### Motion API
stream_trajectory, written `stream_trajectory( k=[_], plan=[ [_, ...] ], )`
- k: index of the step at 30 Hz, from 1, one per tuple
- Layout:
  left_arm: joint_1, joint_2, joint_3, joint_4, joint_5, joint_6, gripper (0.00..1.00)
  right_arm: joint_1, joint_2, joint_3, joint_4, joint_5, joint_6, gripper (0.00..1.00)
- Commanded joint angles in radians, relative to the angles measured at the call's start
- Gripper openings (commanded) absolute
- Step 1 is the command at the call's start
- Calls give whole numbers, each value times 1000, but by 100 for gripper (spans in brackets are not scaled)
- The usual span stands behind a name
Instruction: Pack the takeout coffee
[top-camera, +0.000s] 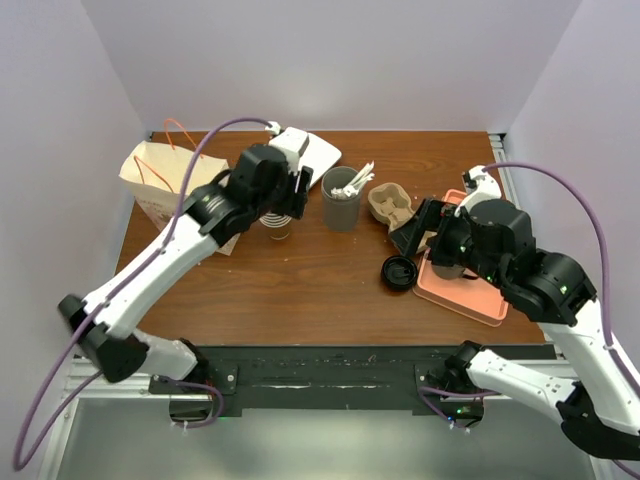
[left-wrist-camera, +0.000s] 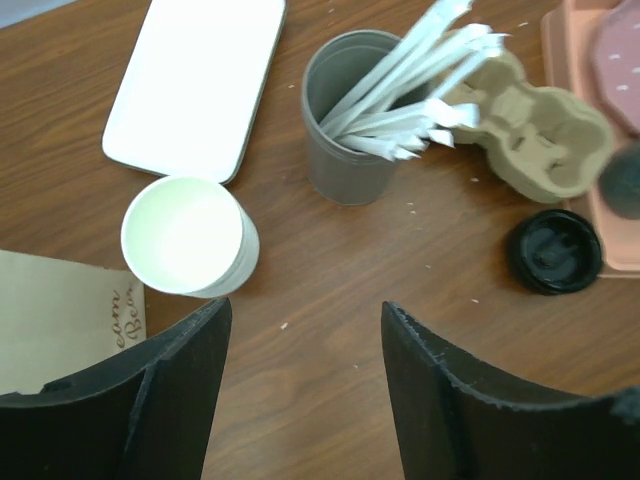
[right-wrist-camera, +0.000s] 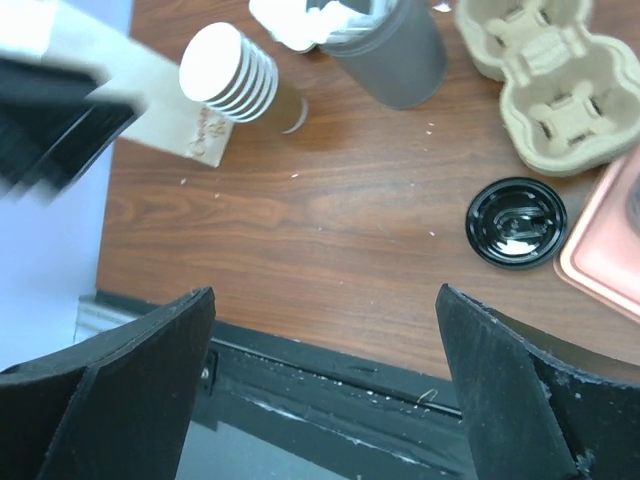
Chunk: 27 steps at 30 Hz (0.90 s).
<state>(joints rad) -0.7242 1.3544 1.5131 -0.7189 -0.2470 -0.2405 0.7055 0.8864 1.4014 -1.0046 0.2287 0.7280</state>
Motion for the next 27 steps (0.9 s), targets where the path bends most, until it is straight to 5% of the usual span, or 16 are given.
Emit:
stream_trajectory(
  k=[1, 8, 27],
  plan=[
    [78, 110, 105, -70, 43, 33, 58, -3, -67, 7, 96, -92, -85, 94],
    [147, 192, 119, -36, 78, 61, 46, -3, -124, -39, 162, -164, -144, 86],
    [169, 336, 65, 19, 58, 156, 33, -3, -66, -15, 166, -169, -165, 89]
  ],
)
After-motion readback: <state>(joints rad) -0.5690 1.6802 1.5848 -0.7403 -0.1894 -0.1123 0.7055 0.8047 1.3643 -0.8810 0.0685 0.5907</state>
